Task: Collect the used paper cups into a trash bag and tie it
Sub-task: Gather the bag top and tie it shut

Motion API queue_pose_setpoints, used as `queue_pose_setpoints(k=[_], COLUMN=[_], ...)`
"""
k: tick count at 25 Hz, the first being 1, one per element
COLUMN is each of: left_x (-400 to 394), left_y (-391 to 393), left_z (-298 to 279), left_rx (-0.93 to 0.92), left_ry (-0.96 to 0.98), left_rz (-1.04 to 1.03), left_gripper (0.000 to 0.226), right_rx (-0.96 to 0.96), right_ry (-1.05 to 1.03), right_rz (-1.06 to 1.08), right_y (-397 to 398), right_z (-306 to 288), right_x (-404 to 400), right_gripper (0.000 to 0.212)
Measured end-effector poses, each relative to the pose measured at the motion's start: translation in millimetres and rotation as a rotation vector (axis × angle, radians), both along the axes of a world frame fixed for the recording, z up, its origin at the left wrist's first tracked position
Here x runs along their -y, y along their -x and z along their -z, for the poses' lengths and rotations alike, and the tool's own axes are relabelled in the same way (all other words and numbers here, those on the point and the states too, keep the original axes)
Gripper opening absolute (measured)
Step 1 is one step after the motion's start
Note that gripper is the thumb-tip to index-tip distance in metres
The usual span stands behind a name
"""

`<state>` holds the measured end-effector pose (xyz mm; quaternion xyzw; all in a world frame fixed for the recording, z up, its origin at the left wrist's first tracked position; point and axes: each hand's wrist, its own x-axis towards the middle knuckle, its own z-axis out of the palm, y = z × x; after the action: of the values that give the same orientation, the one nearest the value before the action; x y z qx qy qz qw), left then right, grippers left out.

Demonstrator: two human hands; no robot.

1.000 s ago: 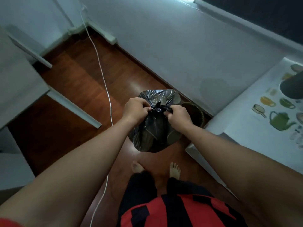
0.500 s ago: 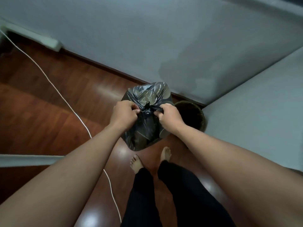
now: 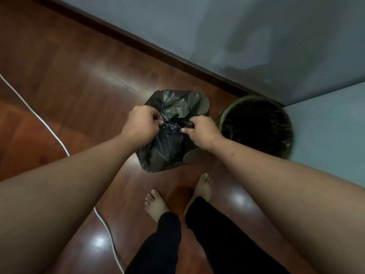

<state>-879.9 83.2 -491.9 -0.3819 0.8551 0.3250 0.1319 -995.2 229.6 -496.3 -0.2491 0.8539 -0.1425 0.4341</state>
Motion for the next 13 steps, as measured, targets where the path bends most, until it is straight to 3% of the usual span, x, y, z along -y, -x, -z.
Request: queue_pose_setpoints(k=[5, 9, 13], left_x=[-13, -6, 6], left_y=[4, 16, 18], left_z=[107, 145, 165], left_rx=[0.05, 0.015, 0.141], left_ry=[-0.002, 0.017, -0.019], left_rz=[0.079, 0.132, 0.197], left_gripper=[0.012, 0.016, 0.017], right_rx=[-0.026, -0.084, -0.058], right_ry=[-0.04, -0.048, -0.074], right_rz=[0.057, 0.042, -0.118], right_y=[2, 9, 16], right_z=[100, 135, 139], right_x=[-8, -3, 6], right_gripper=[0.026, 0.04, 0.023])
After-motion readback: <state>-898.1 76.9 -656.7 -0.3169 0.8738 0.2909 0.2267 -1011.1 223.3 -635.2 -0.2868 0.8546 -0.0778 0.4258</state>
